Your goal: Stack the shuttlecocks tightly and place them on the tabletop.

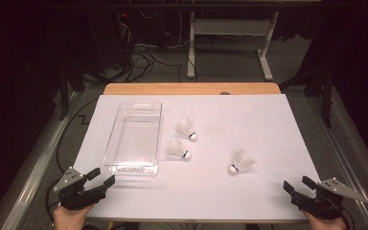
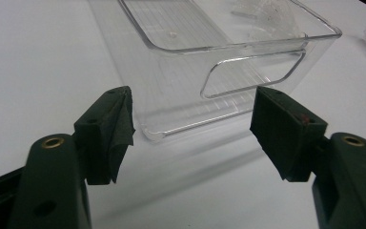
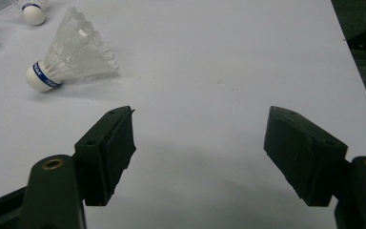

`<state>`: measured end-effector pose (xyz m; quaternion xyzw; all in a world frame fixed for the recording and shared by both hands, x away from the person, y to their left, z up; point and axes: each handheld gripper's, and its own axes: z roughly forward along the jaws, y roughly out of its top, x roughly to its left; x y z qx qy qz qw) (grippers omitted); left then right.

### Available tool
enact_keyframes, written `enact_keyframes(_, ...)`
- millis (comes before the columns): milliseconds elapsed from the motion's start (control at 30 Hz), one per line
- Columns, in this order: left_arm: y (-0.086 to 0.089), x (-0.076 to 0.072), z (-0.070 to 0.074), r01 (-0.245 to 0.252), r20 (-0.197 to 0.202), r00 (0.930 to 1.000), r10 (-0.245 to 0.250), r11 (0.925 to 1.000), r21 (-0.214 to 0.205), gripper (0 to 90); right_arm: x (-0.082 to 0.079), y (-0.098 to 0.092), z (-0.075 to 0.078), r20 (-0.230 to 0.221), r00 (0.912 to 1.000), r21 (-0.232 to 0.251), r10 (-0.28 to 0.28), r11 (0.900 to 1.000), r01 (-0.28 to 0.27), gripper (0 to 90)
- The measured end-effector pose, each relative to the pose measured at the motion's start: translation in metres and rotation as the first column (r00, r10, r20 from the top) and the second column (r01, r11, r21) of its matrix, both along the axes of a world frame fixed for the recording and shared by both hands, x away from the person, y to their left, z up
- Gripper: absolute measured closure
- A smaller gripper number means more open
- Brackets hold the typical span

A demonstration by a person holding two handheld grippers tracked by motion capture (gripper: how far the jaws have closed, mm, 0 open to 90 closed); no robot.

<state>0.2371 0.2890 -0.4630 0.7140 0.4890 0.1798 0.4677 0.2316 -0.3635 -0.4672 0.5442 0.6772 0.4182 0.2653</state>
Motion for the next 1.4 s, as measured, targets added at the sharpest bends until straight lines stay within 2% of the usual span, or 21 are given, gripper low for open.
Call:
enact_keyframes(433,-0.008,-0.002,0.002,0.022,0.007,0.9997,-0.022,0.9998,-0.001,31.9,0.000,0.000,0.000,-0.006,1.0000,-0.001,-0.001,1.0000,0.001,26.1)
enact_keyframes(667,-0.011,-0.004,0.004,0.010,0.016,0.9998,-0.011,0.9999,0.009,31.6,0.000,0.000,0.000,-0.010,0.9999,-0.003,-0.005,1.0000,0.005,26.1)
enact_keyframes(1233,-0.022,-0.007,0.009,0.036,0.025,0.9990,-0.036,0.9994,-0.005,31.5,0.000,0.000,-0.001,-0.013,0.9999,0.001,-0.004,1.0000,0.004,26.2)
enact_keyframes(1333,-0.025,-0.008,0.010,0.045,0.027,0.9986,-0.045,0.9990,0.000,31.5,0.000,0.001,-0.001,-0.014,0.9999,0.001,-0.004,1.0000,0.004,26.3)
enact_keyframes(1367,-0.028,-0.009,0.011,0.044,0.032,0.9985,-0.045,0.9989,0.019,31.5,0.000,0.001,-0.001,-0.014,0.9999,0.000,-0.004,1.0000,0.004,26.3)
enact_keyframes(1400,-0.028,-0.009,0.011,0.044,0.032,0.9985,-0.045,0.9989,0.019,31.5,0.000,0.001,-0.001,-0.014,0.9999,0.001,-0.005,1.0000,0.005,26.3)
